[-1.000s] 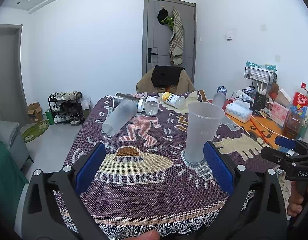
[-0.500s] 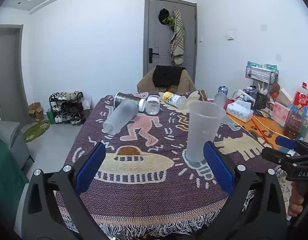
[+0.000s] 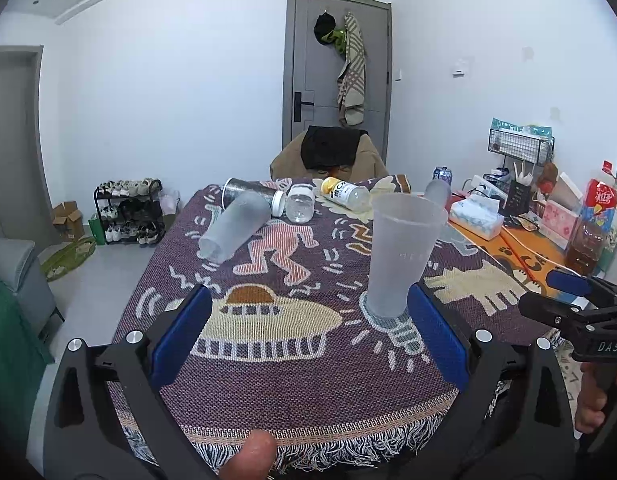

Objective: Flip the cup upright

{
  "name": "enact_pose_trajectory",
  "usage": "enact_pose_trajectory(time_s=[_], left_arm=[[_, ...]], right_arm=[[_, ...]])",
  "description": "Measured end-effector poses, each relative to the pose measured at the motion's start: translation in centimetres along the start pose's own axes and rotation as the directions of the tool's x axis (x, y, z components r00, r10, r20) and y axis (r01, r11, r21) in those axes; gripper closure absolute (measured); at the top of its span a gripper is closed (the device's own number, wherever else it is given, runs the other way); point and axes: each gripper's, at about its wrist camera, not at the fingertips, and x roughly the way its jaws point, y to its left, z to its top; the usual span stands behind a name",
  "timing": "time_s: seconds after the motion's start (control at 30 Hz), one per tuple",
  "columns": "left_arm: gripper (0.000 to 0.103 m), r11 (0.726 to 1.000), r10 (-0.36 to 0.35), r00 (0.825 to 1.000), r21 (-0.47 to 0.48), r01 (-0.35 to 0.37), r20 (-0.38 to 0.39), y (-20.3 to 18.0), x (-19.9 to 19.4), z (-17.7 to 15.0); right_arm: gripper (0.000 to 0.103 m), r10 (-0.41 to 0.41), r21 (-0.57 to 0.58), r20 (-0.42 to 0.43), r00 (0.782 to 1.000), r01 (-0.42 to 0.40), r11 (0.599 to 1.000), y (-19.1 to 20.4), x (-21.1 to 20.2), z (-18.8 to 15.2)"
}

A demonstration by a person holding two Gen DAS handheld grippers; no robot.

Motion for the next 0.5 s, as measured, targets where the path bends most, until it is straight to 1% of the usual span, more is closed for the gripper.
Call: enact_pose_trajectory(time_s=[0.07,0.17,0.2,0.27,0.33,0.4,0.47,0.5], left_arm=[[0.006,1.0,0.0,1.0,-0.002,0.0,-0.015,0.3,0.7,-0.6],[0.006,1.0,0.002,0.998,-0.015,-0.003,-0.06,1.4,2.5,-1.3],[0.006,1.0,0.009,0.997,-0.024,-0.011,-0.076,2.0,3.2,-1.5],[0.006,0.999,0.014,0.996,-0.04,-0.017,-0.083,2.9,3.6,-2.0],[0.006,0.998,0.024,0.996,-0.054,-0.029,-0.09,4.0,4.0,-2.3],[0.006,0.997,0.033,0.994,-0.066,-0.04,-0.099,4.9,4.5,-2.5],[0.006,0.994,0.043,0.993,-0.09,-0.053,-0.114,5.9,5.1,-2.7],[0.006,0.993,0.045,0.991,-0.106,-0.058,-0.122,6.4,5.5,-2.8]], right_arm=[[0.008,0.013,0.009,-0.026,1.0,-0.012,1.0,0.1,1.1,-0.2],[0.008,0.04,0.034,-0.071,0.997,-0.037,0.999,0.6,4.0,-0.1],[0.008,0.048,0.04,-0.078,0.996,-0.045,0.998,1.0,5.2,0.1],[0.008,0.043,0.03,-0.098,0.994,-0.04,0.999,1.7,7.4,0.6],[0.008,0.041,0.014,-0.13,0.991,-0.04,0.999,2.6,10.6,1.4],[0.008,0.024,0.014,-0.155,0.988,-0.022,1.0,3.0,13.0,2.0],[0.008,-0.035,0.048,-0.174,0.984,0.044,0.998,2.5,16.1,2.6],[0.014,-0.033,0.094,-0.188,0.982,0.051,0.994,1.9,17.8,2.9]])
